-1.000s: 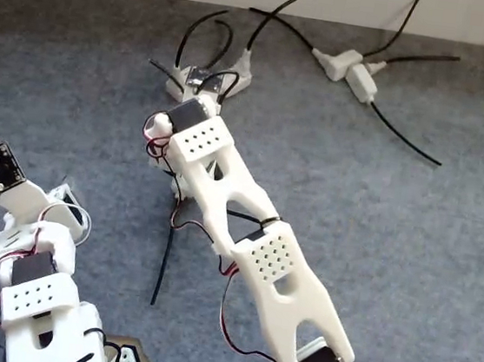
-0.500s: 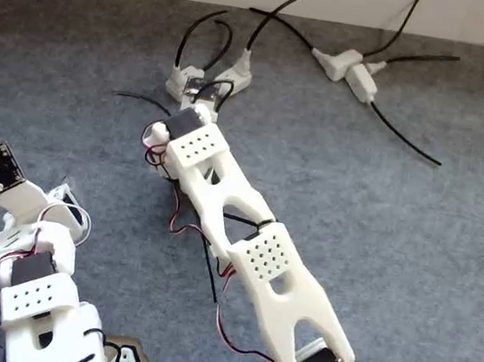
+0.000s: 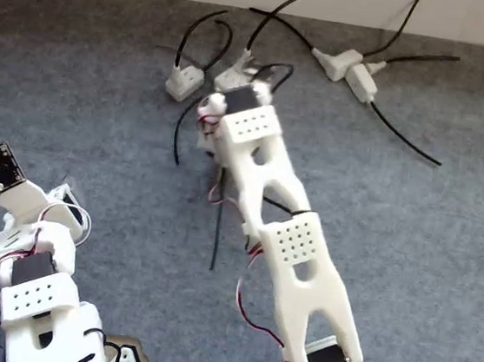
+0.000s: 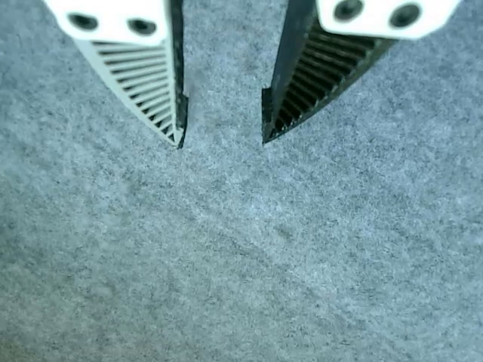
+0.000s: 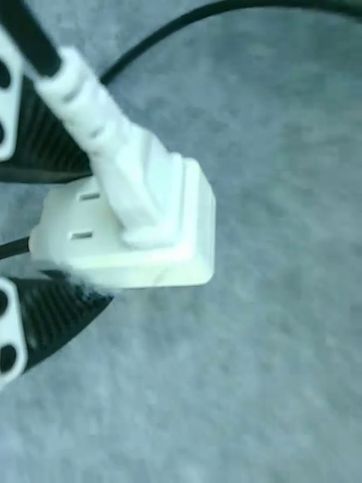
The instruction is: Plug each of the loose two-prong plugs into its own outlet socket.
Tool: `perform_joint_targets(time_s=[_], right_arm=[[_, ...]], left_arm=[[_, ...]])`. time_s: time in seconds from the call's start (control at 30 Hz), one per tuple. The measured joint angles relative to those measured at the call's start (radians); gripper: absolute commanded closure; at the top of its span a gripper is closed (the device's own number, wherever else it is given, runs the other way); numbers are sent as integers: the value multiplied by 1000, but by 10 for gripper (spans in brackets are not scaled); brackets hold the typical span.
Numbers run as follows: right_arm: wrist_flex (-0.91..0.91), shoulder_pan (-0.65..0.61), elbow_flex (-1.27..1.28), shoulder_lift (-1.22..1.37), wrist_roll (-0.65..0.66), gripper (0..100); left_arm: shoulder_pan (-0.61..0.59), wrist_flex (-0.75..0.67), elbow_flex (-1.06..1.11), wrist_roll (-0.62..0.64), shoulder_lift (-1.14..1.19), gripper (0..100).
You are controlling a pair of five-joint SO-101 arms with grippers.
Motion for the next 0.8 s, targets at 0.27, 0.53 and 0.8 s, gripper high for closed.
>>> perform_joint_targets(time_s=[0.27,0.53,0.8], right_arm=[[-5,155,-140,0,348,981],[-48,186,-147,0,819,982],[-34,193,-147,0,991,850]], left_arm=[[0,0,0,0,0,825],[0,0,0,0,0,825],[0,0,0,0,0,825]])
